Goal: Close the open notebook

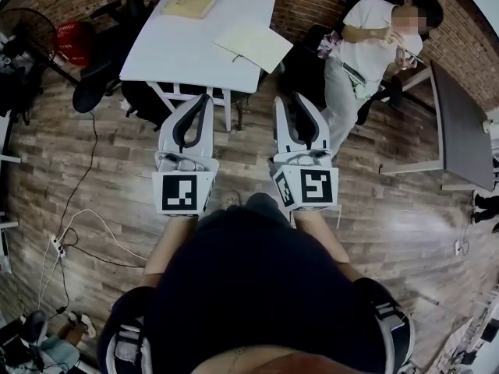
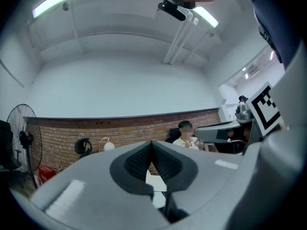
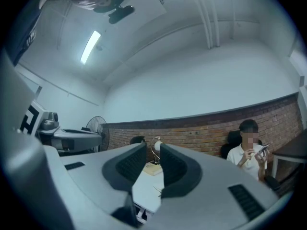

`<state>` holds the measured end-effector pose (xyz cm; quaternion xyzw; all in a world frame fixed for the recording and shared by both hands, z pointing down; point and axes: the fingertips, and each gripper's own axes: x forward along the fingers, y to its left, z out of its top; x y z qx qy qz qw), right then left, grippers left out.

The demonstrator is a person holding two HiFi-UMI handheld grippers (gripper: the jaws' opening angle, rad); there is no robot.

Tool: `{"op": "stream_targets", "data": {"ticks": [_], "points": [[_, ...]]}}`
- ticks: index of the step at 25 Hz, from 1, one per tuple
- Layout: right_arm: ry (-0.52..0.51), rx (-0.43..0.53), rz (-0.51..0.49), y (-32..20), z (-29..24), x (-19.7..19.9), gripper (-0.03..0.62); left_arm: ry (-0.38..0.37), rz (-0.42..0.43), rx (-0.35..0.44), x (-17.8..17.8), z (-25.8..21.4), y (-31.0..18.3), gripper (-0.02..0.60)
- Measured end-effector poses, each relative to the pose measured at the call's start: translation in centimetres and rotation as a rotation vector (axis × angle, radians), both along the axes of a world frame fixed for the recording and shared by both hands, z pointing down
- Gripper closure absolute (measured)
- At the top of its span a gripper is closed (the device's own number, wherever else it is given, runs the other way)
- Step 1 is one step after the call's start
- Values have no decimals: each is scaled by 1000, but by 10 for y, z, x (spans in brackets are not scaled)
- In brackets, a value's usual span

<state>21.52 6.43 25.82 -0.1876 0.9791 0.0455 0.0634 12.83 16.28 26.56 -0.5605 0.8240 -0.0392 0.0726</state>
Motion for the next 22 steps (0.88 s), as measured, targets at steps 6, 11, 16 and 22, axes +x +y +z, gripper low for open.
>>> {"op": "stream_targets", "data": {"ticks": [6, 11, 16, 22], "points": [[-7, 1, 7, -3, 1, -9, 520, 3, -7, 12, -14, -1, 0, 575], [-17, -7, 34, -12, 1, -8, 520, -2, 20, 6, -13, 1, -6, 575], [-6, -13, 47, -15, 2, -10, 520, 10, 35, 10, -19, 3, -12, 575], [-13, 2, 64, -26, -4, -17, 520, 6, 75, 10, -24, -2, -28, 575]]}}
